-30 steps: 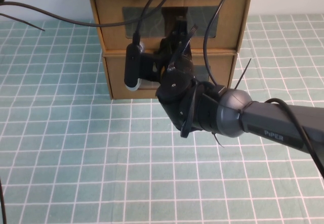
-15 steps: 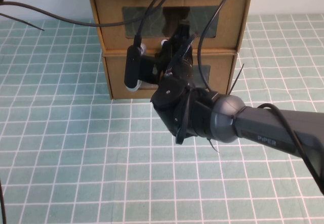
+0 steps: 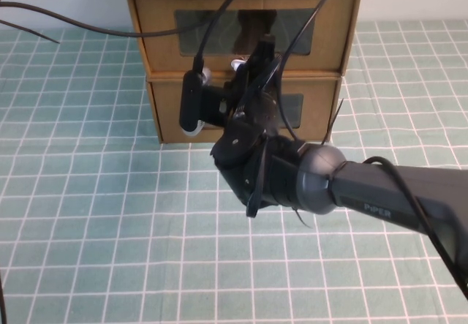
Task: Open the shoe box
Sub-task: 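Pull the top drawer of the cardboard box fully open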
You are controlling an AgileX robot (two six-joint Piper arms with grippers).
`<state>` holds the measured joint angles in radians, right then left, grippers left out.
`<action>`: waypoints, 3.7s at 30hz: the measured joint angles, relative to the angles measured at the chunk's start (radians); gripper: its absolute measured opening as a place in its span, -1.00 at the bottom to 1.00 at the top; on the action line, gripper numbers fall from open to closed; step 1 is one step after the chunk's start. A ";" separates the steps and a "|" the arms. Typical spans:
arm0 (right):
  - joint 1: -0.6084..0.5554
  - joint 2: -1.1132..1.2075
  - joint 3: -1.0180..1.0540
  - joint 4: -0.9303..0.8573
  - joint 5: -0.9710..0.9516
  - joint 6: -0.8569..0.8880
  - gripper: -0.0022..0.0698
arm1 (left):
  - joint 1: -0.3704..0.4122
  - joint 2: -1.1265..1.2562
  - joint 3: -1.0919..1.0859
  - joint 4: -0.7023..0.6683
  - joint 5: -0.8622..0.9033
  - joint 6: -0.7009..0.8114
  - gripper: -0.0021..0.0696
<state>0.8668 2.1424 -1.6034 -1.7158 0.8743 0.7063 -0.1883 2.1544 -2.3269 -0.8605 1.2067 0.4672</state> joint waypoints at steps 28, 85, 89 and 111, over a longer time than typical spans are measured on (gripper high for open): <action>0.039 -0.021 0.012 0.074 0.003 -0.149 -0.56 | 0.031 0.013 0.000 -0.053 0.026 0.029 -0.96; -0.015 -0.073 0.012 0.070 -0.111 -0.328 0.18 | 0.031 0.013 -0.002 -0.038 0.030 0.035 -0.96; -0.015 -0.073 0.012 0.070 -0.090 -0.318 0.18 | 0.031 0.013 -0.002 -0.043 0.030 0.033 -0.96; -0.015 -0.073 0.012 0.070 -0.076 -0.314 0.18 | 0.038 0.014 -0.002 -0.083 0.012 -0.033 -0.96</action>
<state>0.8515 2.0697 -1.5911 -1.6460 0.7983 0.3922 -0.1508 2.1681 -2.3291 -0.9439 1.2188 0.4345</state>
